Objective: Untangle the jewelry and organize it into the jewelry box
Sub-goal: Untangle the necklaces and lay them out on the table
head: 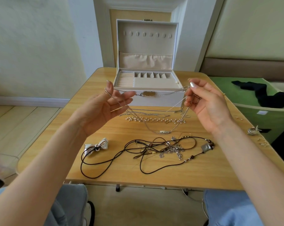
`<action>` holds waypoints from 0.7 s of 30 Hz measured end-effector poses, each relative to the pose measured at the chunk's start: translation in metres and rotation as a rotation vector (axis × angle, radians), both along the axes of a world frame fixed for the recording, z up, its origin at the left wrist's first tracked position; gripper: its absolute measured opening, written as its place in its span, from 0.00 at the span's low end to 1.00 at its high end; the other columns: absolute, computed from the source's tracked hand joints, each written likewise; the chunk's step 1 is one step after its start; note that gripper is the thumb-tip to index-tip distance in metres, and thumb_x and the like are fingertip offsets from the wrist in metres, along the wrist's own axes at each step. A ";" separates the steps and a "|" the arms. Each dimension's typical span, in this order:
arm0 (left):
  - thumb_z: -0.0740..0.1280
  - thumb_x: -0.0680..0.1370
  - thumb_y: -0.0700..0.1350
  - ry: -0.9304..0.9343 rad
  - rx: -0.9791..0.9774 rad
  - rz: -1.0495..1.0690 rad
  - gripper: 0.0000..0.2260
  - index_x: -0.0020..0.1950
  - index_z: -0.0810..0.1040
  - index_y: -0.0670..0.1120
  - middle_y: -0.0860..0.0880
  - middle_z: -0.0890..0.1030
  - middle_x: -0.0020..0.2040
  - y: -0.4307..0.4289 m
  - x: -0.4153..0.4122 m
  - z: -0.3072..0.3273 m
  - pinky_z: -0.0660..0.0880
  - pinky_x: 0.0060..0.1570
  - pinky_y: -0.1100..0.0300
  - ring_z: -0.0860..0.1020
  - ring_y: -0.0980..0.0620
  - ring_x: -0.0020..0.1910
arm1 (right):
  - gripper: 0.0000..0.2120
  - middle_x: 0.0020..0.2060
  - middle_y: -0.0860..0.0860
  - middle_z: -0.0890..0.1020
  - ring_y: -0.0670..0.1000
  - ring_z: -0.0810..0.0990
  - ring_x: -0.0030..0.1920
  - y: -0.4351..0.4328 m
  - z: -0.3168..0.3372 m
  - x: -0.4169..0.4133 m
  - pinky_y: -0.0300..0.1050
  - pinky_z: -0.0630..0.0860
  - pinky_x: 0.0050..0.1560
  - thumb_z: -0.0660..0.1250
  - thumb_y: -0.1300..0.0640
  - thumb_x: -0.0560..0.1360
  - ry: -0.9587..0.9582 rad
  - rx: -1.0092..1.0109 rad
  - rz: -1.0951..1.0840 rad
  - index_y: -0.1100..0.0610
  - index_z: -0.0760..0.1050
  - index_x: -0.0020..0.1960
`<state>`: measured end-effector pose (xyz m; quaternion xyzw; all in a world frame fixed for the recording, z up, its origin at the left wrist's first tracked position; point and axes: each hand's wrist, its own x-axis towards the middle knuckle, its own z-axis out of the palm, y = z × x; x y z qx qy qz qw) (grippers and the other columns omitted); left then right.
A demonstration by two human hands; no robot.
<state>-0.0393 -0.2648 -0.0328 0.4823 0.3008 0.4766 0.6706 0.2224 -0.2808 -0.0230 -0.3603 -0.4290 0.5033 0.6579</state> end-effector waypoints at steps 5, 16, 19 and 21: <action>0.59 0.74 0.48 -0.263 -0.090 -0.047 0.16 0.36 0.84 0.46 0.49 0.84 0.50 -0.003 0.006 0.003 0.80 0.41 0.62 0.83 0.56 0.45 | 0.08 0.31 0.50 0.78 0.47 0.75 0.31 0.000 0.001 -0.001 0.39 0.74 0.33 0.61 0.66 0.76 -0.010 -0.004 0.001 0.56 0.76 0.47; 0.62 0.69 0.35 -0.160 0.016 -0.026 0.06 0.39 0.72 0.46 0.48 0.83 0.44 -0.007 0.008 0.003 0.77 0.35 0.66 0.79 0.57 0.34 | 0.08 0.31 0.50 0.78 0.47 0.75 0.32 0.001 0.000 0.000 0.39 0.74 0.33 0.61 0.66 0.76 -0.007 -0.007 0.015 0.56 0.76 0.47; 0.61 0.69 0.34 -0.077 0.055 0.031 0.08 0.38 0.67 0.46 0.49 0.83 0.42 -0.009 0.011 0.003 0.71 0.24 0.71 0.79 0.58 0.31 | 0.08 0.31 0.50 0.78 0.47 0.75 0.32 0.000 0.000 0.000 0.39 0.74 0.33 0.61 0.66 0.76 -0.012 -0.005 0.019 0.56 0.76 0.47; 0.66 0.66 0.35 -0.066 0.062 0.042 0.10 0.37 0.67 0.47 0.49 0.84 0.44 -0.009 0.010 0.002 0.68 0.20 0.71 0.80 0.58 0.31 | 0.08 0.31 0.50 0.78 0.47 0.75 0.32 0.000 0.000 -0.001 0.39 0.74 0.33 0.61 0.66 0.76 -0.016 -0.003 0.020 0.56 0.76 0.47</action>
